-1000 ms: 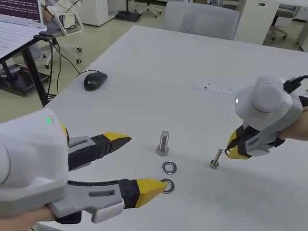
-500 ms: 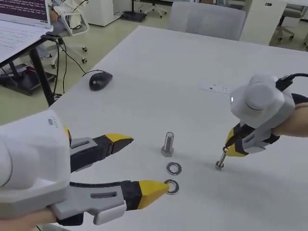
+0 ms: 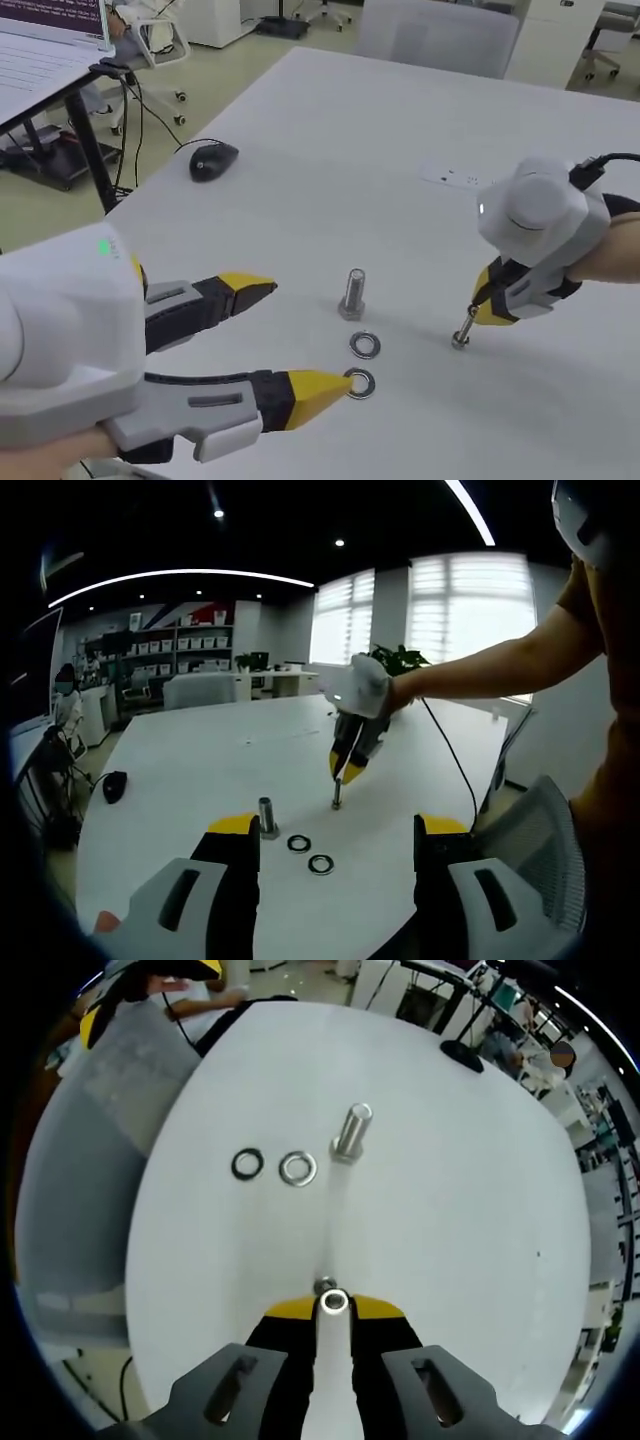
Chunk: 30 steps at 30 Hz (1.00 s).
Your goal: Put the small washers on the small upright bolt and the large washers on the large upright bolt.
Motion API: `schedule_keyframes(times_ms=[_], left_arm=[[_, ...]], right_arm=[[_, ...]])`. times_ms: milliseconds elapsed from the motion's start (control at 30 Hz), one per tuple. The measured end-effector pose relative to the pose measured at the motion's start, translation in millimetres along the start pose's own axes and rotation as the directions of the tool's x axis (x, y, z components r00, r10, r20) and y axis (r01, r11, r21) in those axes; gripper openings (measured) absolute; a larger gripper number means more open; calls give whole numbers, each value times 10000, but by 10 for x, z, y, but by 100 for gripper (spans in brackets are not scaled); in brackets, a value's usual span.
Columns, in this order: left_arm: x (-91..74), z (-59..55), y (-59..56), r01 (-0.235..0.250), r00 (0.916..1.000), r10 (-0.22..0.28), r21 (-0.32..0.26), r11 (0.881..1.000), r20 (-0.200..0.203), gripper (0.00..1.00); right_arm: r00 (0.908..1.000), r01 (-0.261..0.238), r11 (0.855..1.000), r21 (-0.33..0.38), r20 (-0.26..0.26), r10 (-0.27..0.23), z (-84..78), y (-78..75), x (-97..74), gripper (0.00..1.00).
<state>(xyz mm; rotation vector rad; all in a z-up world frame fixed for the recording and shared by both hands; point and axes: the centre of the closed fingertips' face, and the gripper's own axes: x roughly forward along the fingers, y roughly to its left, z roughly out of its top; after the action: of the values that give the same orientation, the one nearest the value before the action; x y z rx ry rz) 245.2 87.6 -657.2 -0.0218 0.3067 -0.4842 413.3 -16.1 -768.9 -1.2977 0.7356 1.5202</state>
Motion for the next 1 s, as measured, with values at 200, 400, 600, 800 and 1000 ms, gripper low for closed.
schedule_keyframes(times_ms=[200,400,600,800,1000], left_arm=[[-6,8,12,-34,10000,34,8,10000,16,61],[-1,-5,16,-44,10000,44,-12,10000,-24,61],[-10,-22,22,-62,10000,62,-52,10000,-65,61],[-30,-22,51,-153,9999,153,-91,9998,-42,61],[-36,-35,66,-196,9998,195,-117,9997,-61,61]], right_arm=[[9998,-111,9999,-17,-141,111,-21,15,75,12],[9994,-211,9998,-66,-263,210,-49,24,162,12],[9993,-275,9996,-5,-263,274,-65,26,241,12],[9993,-275,9996,45,-255,276,-79,23,317,12],[9989,-395,9991,141,-254,399,-103,38,370,13]])
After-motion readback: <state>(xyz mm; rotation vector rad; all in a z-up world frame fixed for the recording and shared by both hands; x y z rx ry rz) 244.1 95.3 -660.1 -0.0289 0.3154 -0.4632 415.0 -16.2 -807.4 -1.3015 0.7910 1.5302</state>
